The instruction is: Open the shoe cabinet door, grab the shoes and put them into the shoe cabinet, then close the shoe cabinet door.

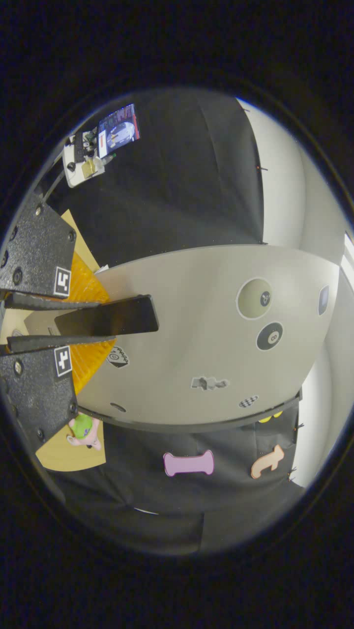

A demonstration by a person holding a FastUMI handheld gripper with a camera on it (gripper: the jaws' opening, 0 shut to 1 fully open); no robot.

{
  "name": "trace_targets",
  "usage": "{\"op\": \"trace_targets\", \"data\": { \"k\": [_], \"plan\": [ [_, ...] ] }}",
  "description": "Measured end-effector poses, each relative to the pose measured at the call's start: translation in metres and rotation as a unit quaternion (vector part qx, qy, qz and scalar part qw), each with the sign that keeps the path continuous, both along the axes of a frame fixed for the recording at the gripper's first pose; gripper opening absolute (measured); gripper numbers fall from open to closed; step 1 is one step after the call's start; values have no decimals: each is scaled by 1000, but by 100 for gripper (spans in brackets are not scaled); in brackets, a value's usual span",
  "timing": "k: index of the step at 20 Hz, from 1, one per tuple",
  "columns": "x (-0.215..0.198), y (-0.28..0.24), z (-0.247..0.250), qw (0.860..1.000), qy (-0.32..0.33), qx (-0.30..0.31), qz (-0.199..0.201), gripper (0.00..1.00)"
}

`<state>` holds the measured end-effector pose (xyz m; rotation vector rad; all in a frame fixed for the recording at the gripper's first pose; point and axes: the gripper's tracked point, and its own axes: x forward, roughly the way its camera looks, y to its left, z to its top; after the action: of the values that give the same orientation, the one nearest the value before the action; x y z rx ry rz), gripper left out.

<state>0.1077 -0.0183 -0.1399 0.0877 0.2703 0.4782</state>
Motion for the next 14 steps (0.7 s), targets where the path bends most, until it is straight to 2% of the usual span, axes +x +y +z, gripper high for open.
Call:
{"op": "trace_targets", "data": {
  "k": [4,9,10,12,14],
  "plan": [
    [-2,-33,0,999,-13,-17,-48,23],
    [12,-87,-4,985,-23,-43,-168,18],
    [11,-85,-6,985,-18,-35,-169,18],
    [4,-65,-7,990,0,-4,-142,19],
    [-4,-67,-6,988,7,2,-153,19]
  ]
}}
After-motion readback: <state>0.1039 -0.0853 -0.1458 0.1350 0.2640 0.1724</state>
